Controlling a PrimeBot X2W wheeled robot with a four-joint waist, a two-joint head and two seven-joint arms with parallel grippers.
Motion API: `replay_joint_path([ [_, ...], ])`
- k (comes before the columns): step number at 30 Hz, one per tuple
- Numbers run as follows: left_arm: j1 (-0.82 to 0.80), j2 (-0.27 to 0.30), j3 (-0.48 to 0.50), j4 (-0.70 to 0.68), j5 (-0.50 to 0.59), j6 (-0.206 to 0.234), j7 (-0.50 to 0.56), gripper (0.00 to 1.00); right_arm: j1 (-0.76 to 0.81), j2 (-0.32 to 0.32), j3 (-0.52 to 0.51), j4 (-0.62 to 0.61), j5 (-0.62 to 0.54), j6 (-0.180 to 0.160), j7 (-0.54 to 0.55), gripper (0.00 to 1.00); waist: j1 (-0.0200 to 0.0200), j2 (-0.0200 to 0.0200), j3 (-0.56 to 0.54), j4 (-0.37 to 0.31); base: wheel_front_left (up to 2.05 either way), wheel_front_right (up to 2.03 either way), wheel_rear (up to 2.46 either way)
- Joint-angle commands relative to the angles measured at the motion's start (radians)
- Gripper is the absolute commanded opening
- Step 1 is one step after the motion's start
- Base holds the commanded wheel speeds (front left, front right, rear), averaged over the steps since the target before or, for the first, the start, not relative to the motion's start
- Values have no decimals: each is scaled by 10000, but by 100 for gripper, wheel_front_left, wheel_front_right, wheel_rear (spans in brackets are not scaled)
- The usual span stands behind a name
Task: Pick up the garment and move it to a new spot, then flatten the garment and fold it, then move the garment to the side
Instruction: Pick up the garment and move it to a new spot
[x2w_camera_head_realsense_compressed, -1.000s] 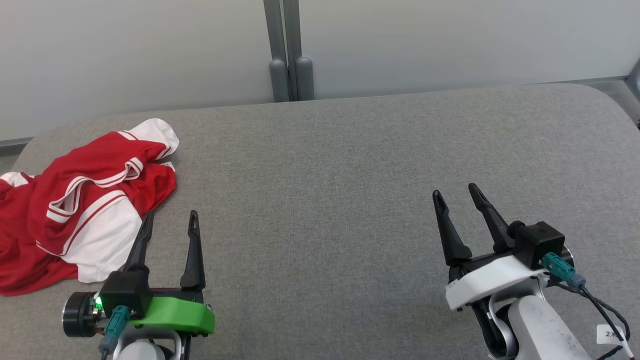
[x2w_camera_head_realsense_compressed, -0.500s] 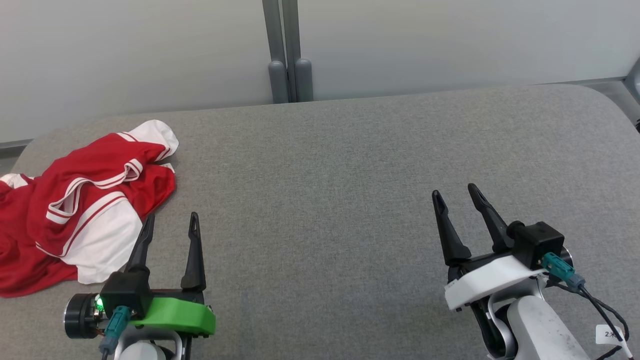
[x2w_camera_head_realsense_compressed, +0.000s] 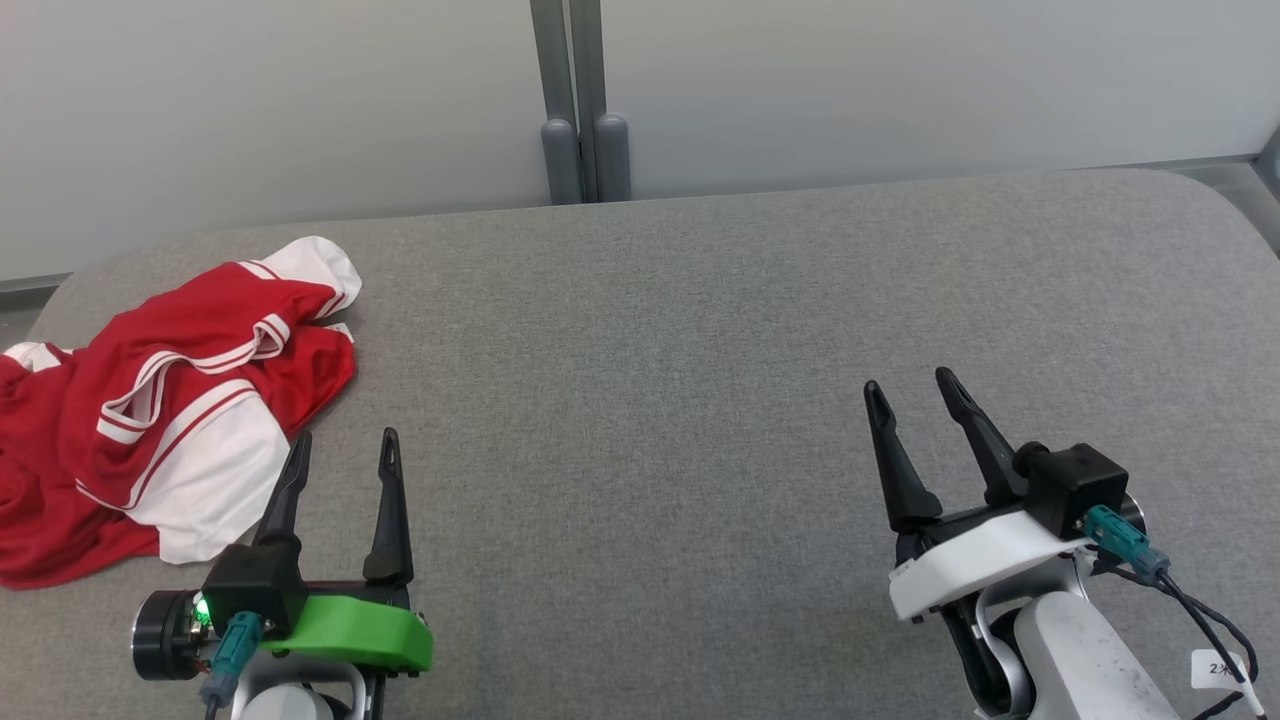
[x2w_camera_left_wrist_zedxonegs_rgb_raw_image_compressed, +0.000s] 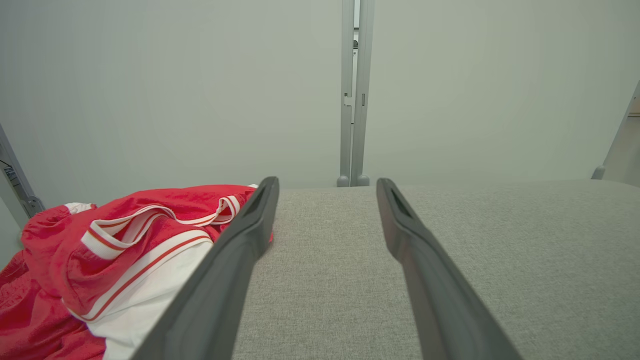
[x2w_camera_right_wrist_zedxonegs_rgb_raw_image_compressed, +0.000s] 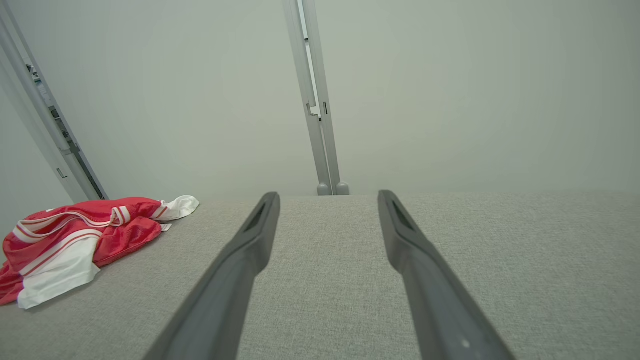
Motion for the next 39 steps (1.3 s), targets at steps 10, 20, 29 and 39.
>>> replay_joint_path([
  [10, -229, 45, 146, 265, -334, 112, -17, 100, 118, -7, 150, -12, 214, 0, -32, 100, 0, 0, -12, 650, 0, 0, 0],
  [20, -236, 45, 426, 489, -489, 233, -17, 100, 194, -61, 307, -169, 370, 0, -32, 100, 0, 0, 65, 2391, 0, 0, 0],
  [29, -92, 42, 722, 451, -634, 288, -17, 100, 59, -209, 631, -485, 609, 0, -32, 100, 0, 0, 204, 3901, 0, 0, 0],
  [39, 56, 40, 918, 450, -711, 237, -17, 100, 70, -381, 867, -763, 725, 0, -30, 100, 0, 0, 198, 4524, 0, 0, 0],
])
